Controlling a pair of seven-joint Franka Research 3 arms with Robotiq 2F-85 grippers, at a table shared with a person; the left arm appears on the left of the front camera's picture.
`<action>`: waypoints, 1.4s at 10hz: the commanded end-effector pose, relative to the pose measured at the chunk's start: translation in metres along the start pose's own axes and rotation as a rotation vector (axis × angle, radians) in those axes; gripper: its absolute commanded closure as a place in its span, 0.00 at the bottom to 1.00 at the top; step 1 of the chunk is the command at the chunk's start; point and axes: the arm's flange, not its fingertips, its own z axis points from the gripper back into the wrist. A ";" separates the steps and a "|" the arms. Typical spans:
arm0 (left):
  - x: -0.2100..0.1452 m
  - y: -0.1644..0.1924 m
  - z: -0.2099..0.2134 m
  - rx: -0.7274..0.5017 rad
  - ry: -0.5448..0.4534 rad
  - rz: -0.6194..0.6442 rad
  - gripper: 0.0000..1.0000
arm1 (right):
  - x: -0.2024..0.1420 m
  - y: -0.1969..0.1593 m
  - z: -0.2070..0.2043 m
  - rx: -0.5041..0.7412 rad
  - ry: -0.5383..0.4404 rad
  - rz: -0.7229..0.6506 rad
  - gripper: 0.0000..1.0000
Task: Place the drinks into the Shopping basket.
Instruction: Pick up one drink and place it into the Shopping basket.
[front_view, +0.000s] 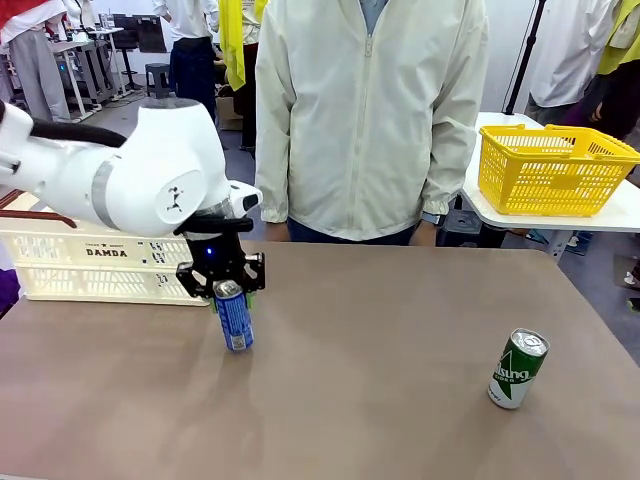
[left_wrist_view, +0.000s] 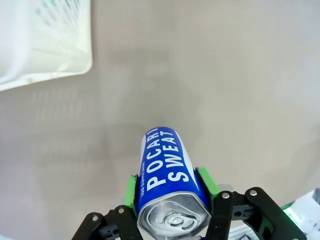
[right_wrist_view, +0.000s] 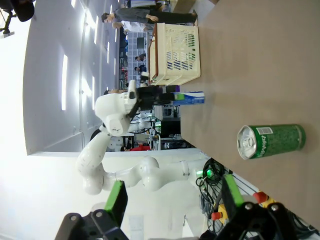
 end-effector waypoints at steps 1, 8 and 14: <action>-0.017 0.019 0.097 -0.053 -0.040 -0.103 1.00 | 0.001 0.006 0.002 0.002 0.006 -0.012 0.00; 0.106 0.201 0.242 -0.039 -0.330 0.176 1.00 | 0.001 0.006 0.002 0.002 0.006 -0.012 0.00; 0.164 0.255 0.164 -0.095 -0.339 0.397 1.00 | 0.001 0.006 0.002 0.002 0.006 -0.012 0.00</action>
